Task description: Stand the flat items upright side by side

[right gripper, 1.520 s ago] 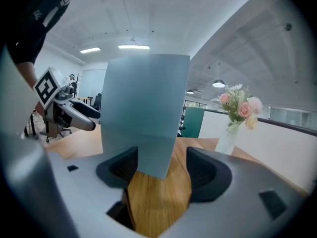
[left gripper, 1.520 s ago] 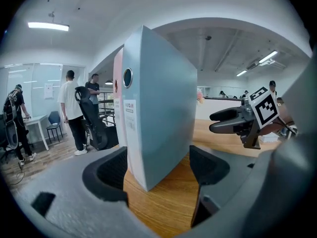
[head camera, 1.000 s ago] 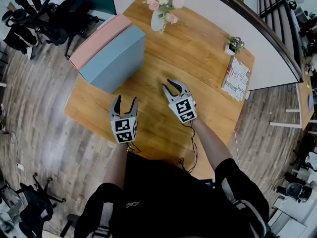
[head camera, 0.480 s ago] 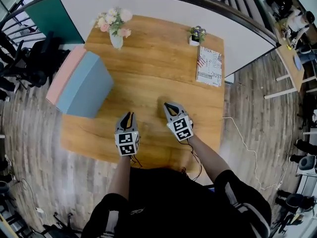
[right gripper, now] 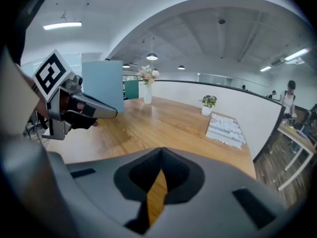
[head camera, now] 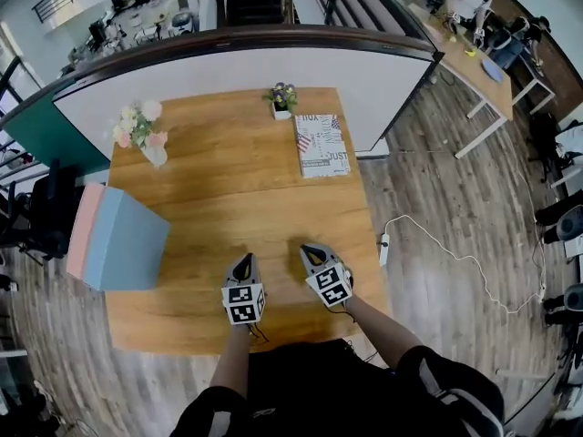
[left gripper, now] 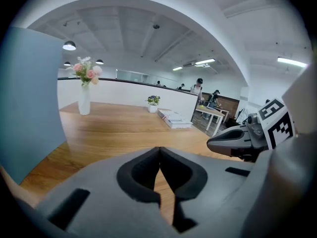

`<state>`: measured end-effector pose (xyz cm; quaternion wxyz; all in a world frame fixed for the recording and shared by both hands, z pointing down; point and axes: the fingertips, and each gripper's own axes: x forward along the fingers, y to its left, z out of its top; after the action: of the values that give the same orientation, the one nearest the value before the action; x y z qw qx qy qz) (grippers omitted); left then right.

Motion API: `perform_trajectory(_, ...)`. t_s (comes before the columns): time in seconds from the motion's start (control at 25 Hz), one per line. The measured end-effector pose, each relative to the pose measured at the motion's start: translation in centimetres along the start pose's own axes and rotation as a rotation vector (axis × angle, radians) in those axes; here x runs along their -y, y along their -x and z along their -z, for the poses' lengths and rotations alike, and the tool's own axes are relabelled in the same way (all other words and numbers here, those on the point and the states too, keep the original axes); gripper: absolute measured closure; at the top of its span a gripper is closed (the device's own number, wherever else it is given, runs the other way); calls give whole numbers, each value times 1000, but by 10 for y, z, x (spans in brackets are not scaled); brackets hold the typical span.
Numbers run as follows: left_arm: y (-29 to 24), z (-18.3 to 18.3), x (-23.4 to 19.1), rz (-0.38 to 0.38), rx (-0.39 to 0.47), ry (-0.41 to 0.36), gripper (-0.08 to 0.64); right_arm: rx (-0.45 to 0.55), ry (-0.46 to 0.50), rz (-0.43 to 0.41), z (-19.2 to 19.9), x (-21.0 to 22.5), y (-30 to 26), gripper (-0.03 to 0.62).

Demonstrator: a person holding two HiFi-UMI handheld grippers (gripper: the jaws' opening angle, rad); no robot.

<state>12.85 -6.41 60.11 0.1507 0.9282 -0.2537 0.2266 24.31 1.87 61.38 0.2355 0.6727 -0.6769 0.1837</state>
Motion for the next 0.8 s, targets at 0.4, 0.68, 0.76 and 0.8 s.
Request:
perform_trajectory(0.4, -17, 9, 95, 125, -30, 6, 554, 25, -106, 133, 52, 48, 80, 588)
perform_trajectory(0.68, 12, -7, 121, 117, 29, 21, 554, 119, -150, 135, 34, 53, 114, 588)
perform_trajectory(0.76, 20, -17, 126, 95, 57, 18, 554, 142, -141, 124, 25, 53, 120, 588)
perform_trajectory(0.8, 24, -22, 128, 93, 71, 21, 554, 153, -138, 122, 19, 54, 123, 588)
